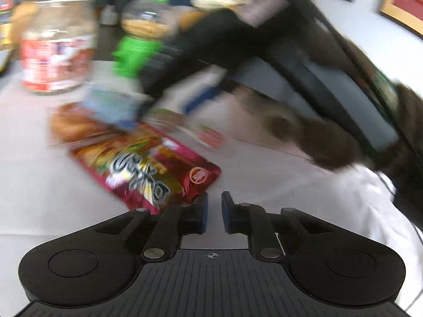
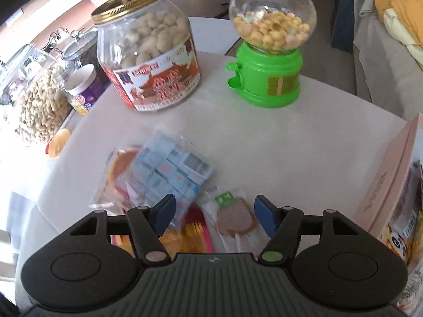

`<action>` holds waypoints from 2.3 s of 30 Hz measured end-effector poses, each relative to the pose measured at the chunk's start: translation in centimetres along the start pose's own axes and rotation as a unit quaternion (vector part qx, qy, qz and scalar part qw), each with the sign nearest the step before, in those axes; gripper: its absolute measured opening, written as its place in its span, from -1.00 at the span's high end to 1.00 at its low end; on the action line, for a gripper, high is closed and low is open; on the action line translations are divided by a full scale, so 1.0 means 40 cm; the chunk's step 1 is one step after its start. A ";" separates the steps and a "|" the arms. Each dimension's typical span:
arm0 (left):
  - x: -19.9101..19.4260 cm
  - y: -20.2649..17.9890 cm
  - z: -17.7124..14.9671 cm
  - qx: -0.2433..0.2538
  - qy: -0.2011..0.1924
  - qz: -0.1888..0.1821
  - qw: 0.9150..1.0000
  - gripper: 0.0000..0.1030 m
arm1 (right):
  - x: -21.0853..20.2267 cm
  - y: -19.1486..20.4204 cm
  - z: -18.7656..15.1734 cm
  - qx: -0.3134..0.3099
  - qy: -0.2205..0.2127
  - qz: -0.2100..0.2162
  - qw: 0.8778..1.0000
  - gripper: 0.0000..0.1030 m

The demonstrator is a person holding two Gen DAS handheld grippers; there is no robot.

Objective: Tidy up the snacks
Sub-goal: 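Grasp the hawthorn lollipop with the right tool while the left grasps a blue candy packet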

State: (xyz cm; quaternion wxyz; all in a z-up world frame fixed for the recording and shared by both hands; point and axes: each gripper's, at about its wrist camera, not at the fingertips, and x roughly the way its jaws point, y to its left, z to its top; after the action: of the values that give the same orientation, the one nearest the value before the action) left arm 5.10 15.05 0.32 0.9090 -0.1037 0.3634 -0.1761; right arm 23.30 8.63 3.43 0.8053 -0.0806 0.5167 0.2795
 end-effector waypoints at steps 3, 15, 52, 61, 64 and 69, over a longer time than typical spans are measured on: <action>-0.028 0.035 0.007 0.005 -0.008 0.070 0.997 0.68 | 0.007 -0.045 -0.026 0.034 0.006 0.014 0.999 -0.24; -0.180 0.111 0.128 -0.019 -0.109 0.107 0.988 0.56 | -0.082 -0.021 -0.223 -0.004 -0.012 0.061 0.998 0.28; 0.097 -0.178 0.085 0.265 0.062 0.115 0.955 0.19 | -0.203 -0.123 -0.586 -0.012 -0.190 -0.038 0.981 -0.36; 0.147 -0.214 0.094 0.255 0.088 0.083 0.959 -0.59 | -0.226 -0.143 -0.634 -0.008 -0.190 -0.043 0.981 -0.62; 0.145 -0.208 0.096 0.247 0.078 0.082 0.962 -0.58 | -0.225 -0.135 -0.638 -0.016 -0.188 -0.049 0.981 -0.63; 0.144 -0.168 0.119 0.250 0.045 0.139 0.957 -0.43 | -0.224 -0.128 -0.641 -0.022 -0.187 -0.054 0.981 -0.66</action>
State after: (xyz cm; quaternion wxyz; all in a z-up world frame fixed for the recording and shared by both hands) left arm 10.64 6.90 2.24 0.9042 0.1861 0.3592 -0.1372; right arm 3.08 -9.65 -1.14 0.8995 -0.0727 0.3459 0.2568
